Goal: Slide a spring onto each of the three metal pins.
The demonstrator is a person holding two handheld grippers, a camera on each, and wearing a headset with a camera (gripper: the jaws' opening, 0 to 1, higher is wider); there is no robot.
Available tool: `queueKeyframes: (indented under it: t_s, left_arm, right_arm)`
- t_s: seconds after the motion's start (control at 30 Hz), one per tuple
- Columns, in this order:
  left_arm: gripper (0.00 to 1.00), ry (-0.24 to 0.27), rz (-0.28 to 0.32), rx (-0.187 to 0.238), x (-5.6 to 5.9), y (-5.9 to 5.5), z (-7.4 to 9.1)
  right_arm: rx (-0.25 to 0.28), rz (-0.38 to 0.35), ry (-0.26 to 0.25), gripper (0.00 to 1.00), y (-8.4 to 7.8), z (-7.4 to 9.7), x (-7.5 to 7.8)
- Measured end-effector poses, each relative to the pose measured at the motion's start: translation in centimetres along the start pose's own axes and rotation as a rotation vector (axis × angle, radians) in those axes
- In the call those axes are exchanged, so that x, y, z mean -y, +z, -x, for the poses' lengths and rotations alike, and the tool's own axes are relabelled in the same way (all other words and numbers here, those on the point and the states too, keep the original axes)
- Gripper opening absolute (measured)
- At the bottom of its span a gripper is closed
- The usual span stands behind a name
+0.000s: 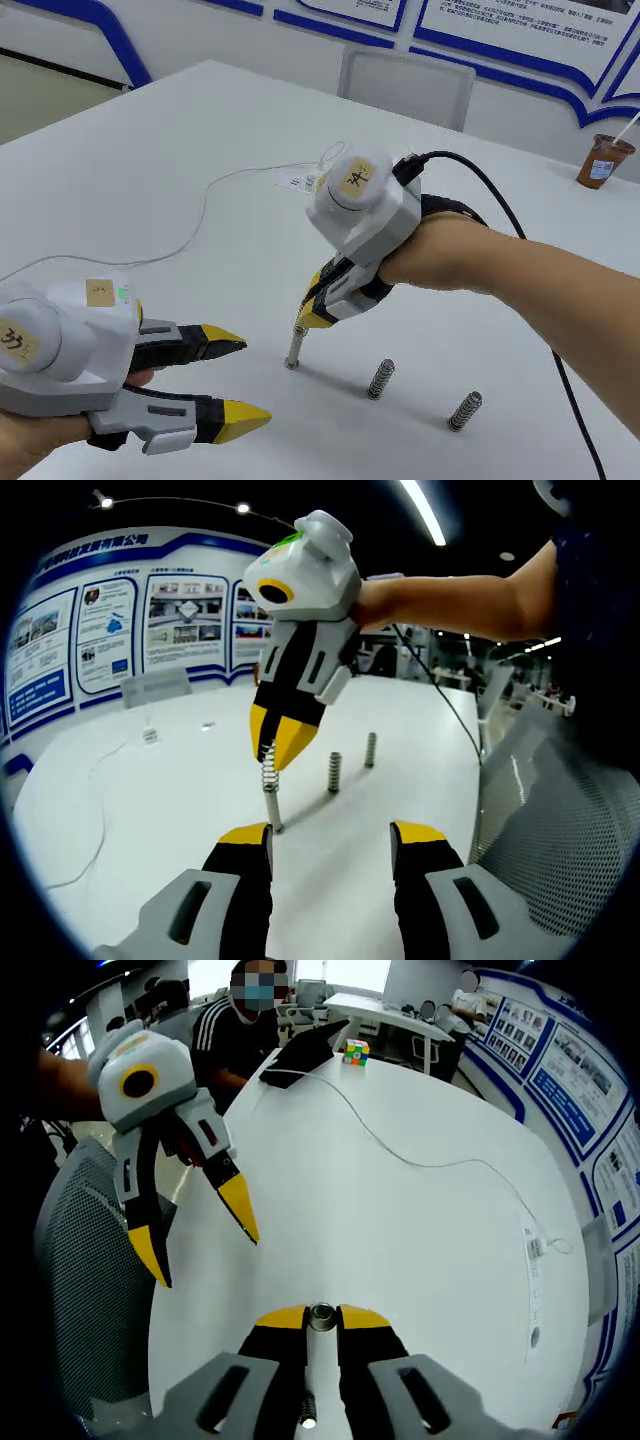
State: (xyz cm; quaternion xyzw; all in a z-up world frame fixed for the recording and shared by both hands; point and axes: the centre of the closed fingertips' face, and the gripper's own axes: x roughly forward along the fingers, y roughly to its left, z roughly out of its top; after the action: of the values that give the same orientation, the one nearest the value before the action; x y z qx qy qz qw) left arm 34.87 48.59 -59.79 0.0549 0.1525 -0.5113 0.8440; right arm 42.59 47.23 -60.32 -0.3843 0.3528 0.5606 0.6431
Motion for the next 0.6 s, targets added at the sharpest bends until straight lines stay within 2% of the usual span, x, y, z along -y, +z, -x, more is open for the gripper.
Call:
queueKeyframes:
  t_s: [0.43,0.6]
  left_arm:
    - [0.48,-0.005,0.002,-0.008,0.0,-0.2,-0.1]
    - [0.48,-0.004,0.003,-0.013,-0.1,-0.3,-0.1]
  right_arm:
    - [-0.033,-0.029,-0.003,0.12,-0.9,-2.2,-0.2]
    - [-0.038,-0.038,0.014,0.12,-1.2,-2.9,-0.8]
